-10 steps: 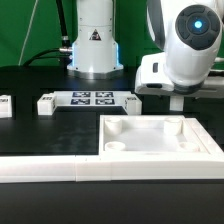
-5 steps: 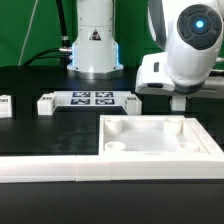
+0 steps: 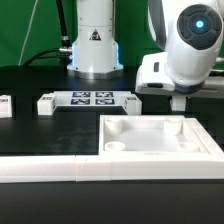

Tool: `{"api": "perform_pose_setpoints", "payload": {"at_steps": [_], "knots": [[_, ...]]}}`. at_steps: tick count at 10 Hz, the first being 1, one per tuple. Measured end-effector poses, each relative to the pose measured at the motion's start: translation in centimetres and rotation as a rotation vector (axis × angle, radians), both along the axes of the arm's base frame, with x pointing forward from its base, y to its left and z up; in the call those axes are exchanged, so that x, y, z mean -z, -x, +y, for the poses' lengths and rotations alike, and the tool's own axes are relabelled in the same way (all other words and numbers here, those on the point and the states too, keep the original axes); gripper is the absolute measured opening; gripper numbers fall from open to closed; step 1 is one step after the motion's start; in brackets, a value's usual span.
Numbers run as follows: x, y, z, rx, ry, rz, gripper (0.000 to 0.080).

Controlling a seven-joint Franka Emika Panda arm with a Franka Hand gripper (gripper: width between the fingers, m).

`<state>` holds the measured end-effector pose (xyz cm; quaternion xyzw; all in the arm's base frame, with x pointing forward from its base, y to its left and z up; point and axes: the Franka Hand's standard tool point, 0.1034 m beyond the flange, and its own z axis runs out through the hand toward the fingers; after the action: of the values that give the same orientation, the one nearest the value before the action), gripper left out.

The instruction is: Assemble one leg

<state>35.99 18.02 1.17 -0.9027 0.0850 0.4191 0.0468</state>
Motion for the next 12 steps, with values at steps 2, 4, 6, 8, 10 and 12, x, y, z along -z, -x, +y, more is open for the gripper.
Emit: {"api": "perform_pose_setpoints", "payload": {"at_steps": [2,4,6,8,10,12], "knots": [[-2.6,-1.1,-0.9,-0.003,-0.014,0.009,0.0287],[-5.7,-1.9,-1.1,-0.014,-0.023,0.04,0.0288],[-5.9,-2.3,-1.1,-0.014,-0.024,0.037,0.0288],[-5.8,-2.5,-1.0,-0.011,-0.023,0.013,0.0288],[-5.5,-3.7,-1.3,-0.025,-0.03,-0.144,0.0288],[-6.6,-6.1,-4.7,-0.048,-0.025,-0.313,0.0288]]}}
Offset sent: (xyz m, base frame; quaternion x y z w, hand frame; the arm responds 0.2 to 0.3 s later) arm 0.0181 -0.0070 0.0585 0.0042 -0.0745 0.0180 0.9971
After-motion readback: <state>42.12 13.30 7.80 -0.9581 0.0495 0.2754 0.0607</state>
